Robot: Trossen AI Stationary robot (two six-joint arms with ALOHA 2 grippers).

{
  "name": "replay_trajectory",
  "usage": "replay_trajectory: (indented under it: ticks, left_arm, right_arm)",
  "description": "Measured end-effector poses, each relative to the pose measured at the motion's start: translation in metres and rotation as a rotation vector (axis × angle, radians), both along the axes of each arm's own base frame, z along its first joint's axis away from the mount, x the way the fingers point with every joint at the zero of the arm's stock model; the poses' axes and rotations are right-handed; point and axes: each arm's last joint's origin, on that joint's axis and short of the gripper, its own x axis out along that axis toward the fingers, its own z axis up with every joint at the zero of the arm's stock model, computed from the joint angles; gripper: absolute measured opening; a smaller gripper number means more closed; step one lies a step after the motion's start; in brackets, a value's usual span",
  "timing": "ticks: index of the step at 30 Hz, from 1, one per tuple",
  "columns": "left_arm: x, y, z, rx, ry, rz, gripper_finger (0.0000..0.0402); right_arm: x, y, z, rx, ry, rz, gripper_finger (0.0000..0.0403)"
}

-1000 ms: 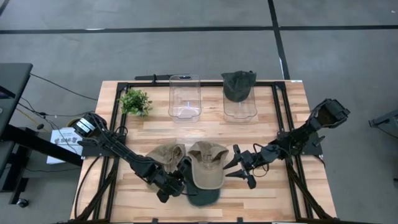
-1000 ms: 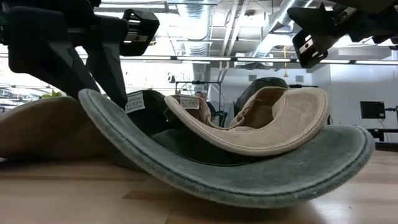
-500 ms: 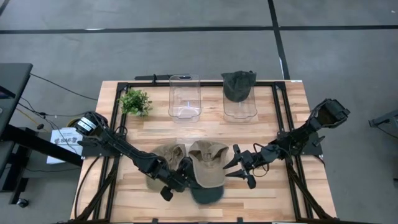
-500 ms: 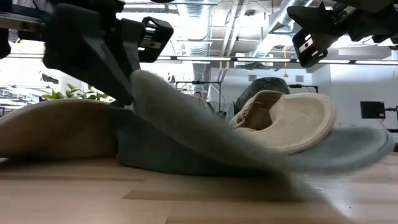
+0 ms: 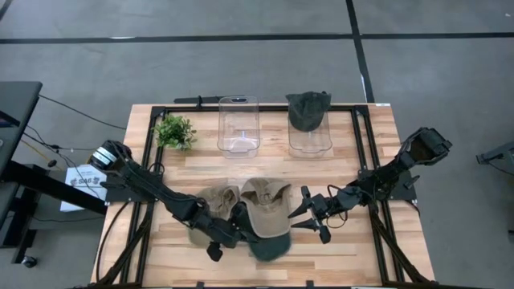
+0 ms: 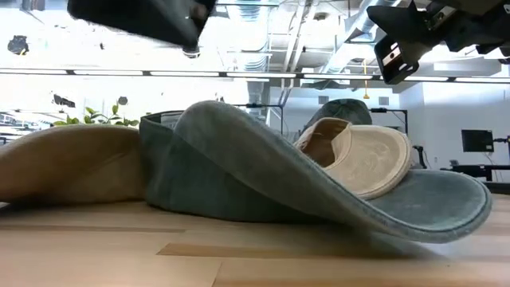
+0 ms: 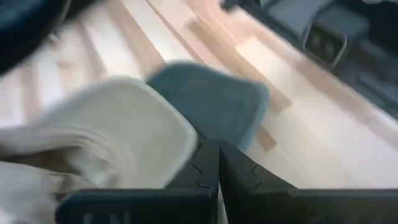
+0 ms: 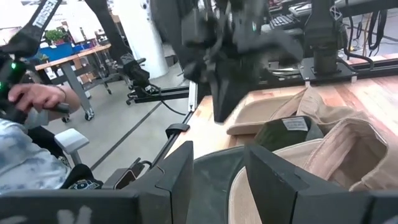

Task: Pick & Place hat
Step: Put the black cap into the right transparent bin

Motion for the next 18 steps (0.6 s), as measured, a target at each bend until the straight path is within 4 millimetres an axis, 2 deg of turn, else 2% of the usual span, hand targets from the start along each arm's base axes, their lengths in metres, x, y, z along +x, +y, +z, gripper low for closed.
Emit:
replay_trajectory:
  ticks: [6, 9, 13, 18]
  left_arm:
    - [-0.017, 0.011, 0.053, -0.129, -0.138, 0.026, 0.0003]
    - [-0.025, 0.013, 0.067, -0.238, -0.134, 0.005, 0.0003]
    - [-0.024, 0.008, 0.060, -0.260, -0.087, -0.039, 0.0003]
    - [-0.010, 0.000, 0.027, -0.235, 0.017, 0.000, 0.0010]
  right_arm:
    - [0.000, -0.001, 0.000, -0.001, -0.002, -0.022, 0.0134]
    - [0.000, -0.001, 0.000, -0.001, -0.002, -0.021, 0.0134]
    - [0.000, -0.001, 0.000, -0.002, -0.001, -0.020, 0.0134]
    - [0.000, -0.001, 0.000, -0.002, 0.001, -0.019, 0.0134]
